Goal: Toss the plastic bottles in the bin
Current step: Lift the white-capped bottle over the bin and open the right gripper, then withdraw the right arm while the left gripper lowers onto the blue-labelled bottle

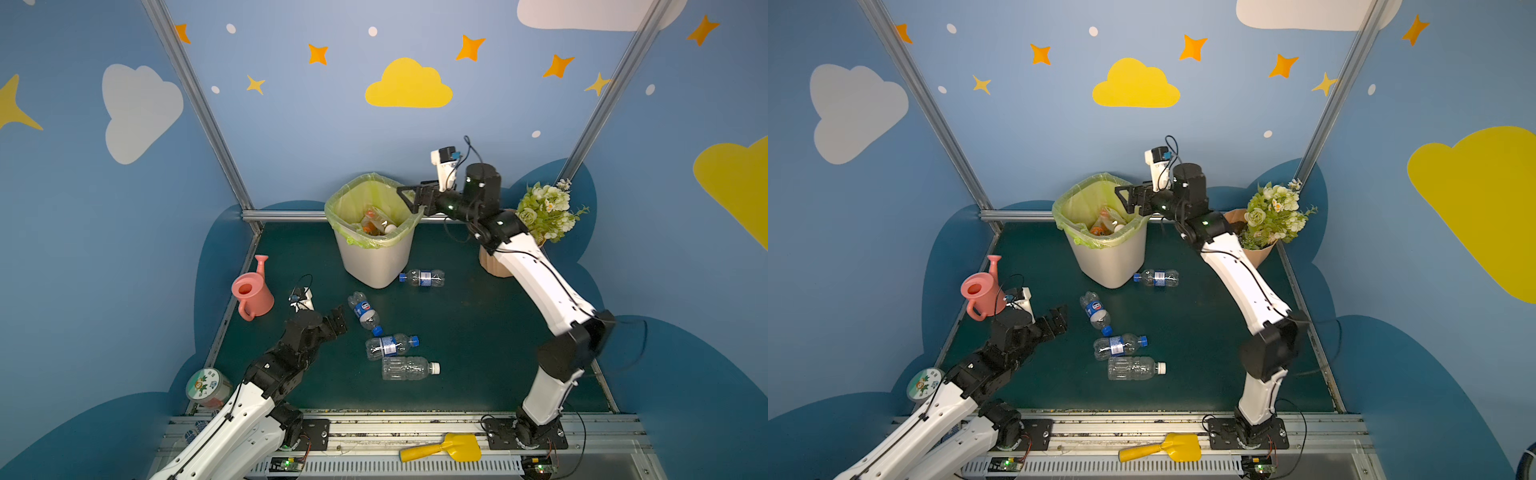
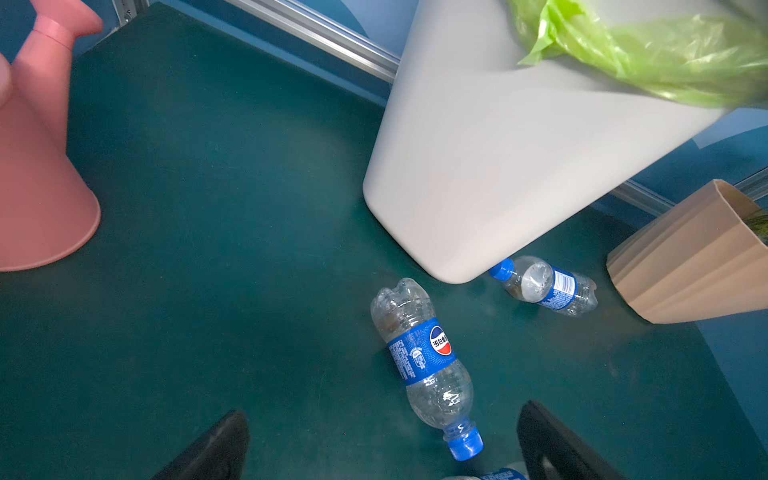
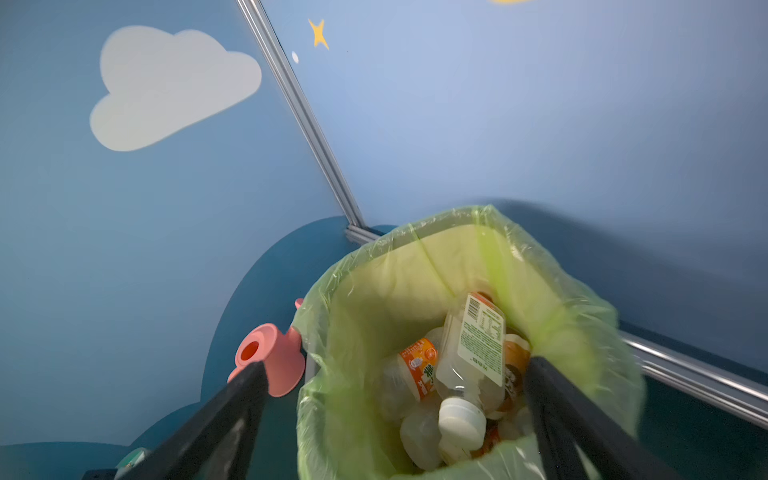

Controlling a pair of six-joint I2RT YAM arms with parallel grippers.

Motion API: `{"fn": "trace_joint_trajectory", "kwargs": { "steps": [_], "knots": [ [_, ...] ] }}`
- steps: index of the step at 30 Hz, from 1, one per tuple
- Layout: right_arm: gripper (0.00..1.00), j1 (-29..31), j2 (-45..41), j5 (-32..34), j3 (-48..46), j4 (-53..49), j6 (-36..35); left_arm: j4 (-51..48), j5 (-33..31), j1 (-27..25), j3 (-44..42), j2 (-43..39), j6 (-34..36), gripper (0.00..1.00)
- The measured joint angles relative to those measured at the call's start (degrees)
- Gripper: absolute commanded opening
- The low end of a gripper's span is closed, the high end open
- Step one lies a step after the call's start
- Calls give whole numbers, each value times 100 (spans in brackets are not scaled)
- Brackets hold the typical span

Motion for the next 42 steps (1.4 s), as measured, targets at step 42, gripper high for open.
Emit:
{"fn": "trace_joint_trajectory", "kwargs": {
  "steps": [42],
  "knots": [
    [94,-1257,-3600,1329,-6612,376,1276,1362,1346,157,551,3388,-1930,96]
  ]
}}
